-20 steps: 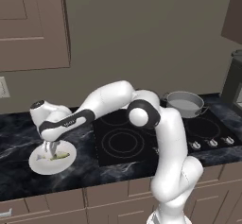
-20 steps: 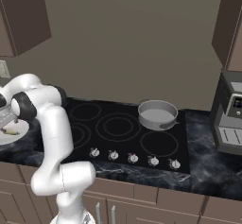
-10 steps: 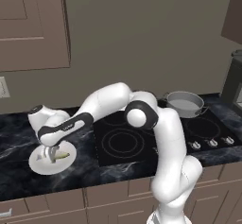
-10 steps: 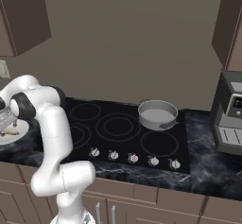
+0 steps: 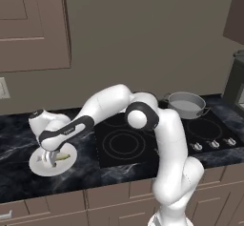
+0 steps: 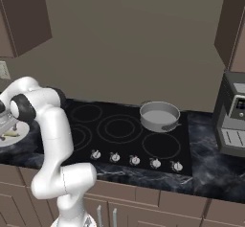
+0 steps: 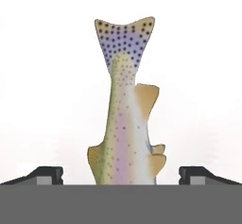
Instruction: Retrieve the frozen meat and place it in the pot on a burner. Then turn the burner on.
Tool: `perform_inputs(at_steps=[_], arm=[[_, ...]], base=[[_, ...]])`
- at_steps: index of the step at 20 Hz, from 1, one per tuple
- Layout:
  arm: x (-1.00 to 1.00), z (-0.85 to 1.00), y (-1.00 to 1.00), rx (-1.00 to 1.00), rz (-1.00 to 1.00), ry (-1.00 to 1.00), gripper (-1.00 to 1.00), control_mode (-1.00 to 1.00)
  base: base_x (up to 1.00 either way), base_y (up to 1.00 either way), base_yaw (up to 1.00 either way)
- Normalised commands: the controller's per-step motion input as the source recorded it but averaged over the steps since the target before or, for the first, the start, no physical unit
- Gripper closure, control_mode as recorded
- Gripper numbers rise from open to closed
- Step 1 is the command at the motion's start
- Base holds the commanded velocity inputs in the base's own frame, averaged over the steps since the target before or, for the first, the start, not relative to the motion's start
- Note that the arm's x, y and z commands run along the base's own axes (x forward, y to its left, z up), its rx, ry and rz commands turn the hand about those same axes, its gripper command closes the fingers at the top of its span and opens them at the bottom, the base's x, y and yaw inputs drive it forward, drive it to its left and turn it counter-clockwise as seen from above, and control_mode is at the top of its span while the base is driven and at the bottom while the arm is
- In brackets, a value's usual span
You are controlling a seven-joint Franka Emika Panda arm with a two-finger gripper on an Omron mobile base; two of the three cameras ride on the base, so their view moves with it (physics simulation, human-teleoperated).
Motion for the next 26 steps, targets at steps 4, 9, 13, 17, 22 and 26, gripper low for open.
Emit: perform_inputs(at_steps=[4, 9, 13, 17, 22, 26], arm=[[0.0, -0.07, 0.0, 0.0, 0.0, 0.0, 1.0, -1.0], [0.0, -0.04, 0.0, 0.0, 0.0, 0.0, 1.0, -1.0], [-0.16, 0.15, -0.3, 0.06, 0.0, 0.0, 1.0, -1.0], [-0.28, 0.47, -0.64, 0.06, 0.0, -0.02, 1.0, -1.0], [-0.56, 0.39, -0.86, 0.05, 0.0, -0.07, 1.0, -1.0], [-0.65, 0.44, -1.0, 0.02, -0.02, -0.11, 1.0, -1.0]], base=[[0.0, 0.0, 0.0], [0.0, 0.0, 0.0], [0.0, 0.0, 0.0], [0.0, 0.0, 0.0], [0.0, 0.0, 0.0], [0.0, 0.0, 0.0]])
